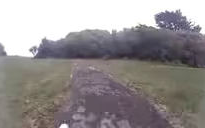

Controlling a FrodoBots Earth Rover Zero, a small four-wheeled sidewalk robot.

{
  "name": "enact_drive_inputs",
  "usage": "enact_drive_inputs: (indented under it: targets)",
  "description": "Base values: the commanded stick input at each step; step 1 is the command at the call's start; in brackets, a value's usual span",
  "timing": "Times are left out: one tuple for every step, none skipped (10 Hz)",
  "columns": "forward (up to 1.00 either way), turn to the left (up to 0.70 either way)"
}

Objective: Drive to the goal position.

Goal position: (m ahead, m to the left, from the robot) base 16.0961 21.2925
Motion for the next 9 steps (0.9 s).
enact_drive_inputs:
  targets:
    - [1.0,0.0]
    - [1.0,0.0]
    - [1.0,0.0]
    - [1.0,0.0]
    - [1.0,0.0]
    - [1.0,0.0]
    - [1.0,0.0]
    - [1.0,0.0]
    - [1.0,0.0]
